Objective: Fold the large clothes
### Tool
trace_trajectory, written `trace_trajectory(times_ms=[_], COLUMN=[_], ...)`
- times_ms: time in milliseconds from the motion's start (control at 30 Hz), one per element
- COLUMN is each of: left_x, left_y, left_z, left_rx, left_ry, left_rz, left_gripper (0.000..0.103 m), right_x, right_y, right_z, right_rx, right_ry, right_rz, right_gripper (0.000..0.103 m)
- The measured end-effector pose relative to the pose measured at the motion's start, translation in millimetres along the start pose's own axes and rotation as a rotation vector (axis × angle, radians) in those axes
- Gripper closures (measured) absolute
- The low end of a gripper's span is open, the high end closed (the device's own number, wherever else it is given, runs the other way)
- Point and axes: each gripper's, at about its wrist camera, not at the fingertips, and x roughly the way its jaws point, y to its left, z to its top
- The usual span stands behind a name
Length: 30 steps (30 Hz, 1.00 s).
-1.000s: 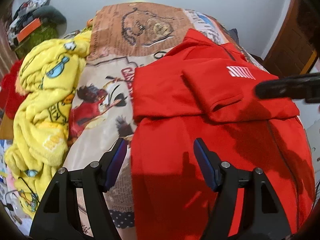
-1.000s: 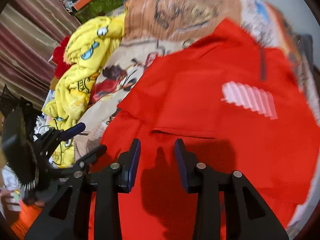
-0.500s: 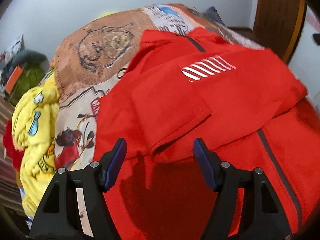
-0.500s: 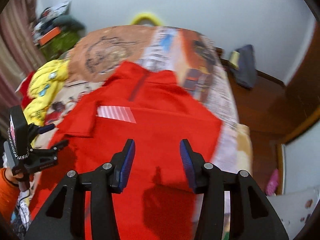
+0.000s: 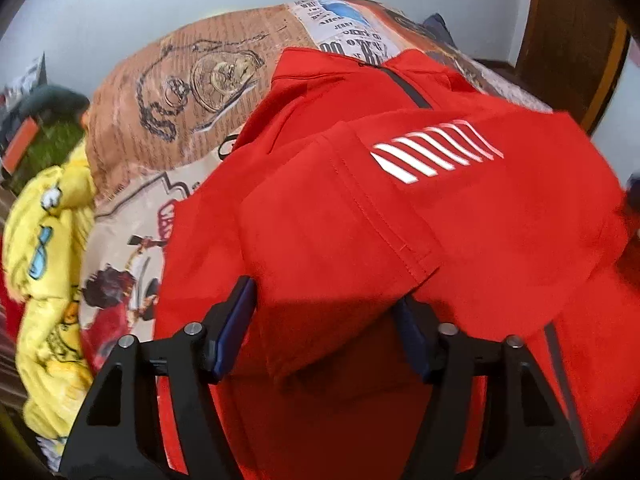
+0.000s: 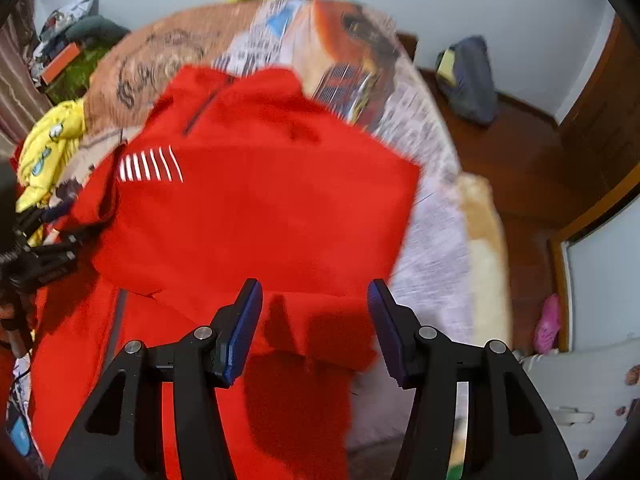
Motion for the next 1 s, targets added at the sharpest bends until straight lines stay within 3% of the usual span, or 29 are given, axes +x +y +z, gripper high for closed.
trace_trajectory(times_ms=[133, 200, 333, 433, 533, 633, 733, 867, 933, 1000], left_x=[-4, -10, -26, -34, -31, -17, 7, 15, 8, -3], left_y=[14, 25, 65, 90, 103, 113, 122, 125, 125, 123], left_z=[7, 9, 10, 6, -1, -16, -36, -56, -61, -60], left_rx=[-0.046, -0.072, -0.190, -0.266, -0.303, -0.344, -0.397, -0.367, -0.337, -0.276], left_ry=[-0.026, -0.046, -0.096, -0.118, -0.104, -0.056, 0.044, 0.087, 0.080, 0.079], left_rz=[-0.023, -0.022, -0.077, -0.124, -0.124, -0.124, -0.129, -0.066, -0.028, 0.055], left_gripper=[0.079, 0.093, 0.096, 0.096, 0.096, 0.096, 0.089, 0.084, 0.069, 0.063], right_x=[23, 25, 23, 22, 25, 26, 27, 27, 27, 27], right_y=[16, 24, 26, 20, 21, 27, 30, 29, 28, 29], right_z=[-6, -8, -10, -12, -13, -15, -16, -15, -14, -12], right_rx=[-0.066, -0.113, -0.119, -0.086, -0.062, -0.067, -0.069, -0.062, -0.060, -0.059], right_ry=[0.000, -0.016, -0.044, -0.049, -0.057, -0.064, -0.069, -0.065, -0.060, -0.048], right_rz=[-0.072, -0.105, -0.113, -0.081, -0.070, -0.091, -0.102, -0.100, -0.100, -0.103], right_gripper=[0.050, 0.045, 0.042, 0.040, 0.039, 0.038, 0.037, 0.036, 0.036, 0.036])
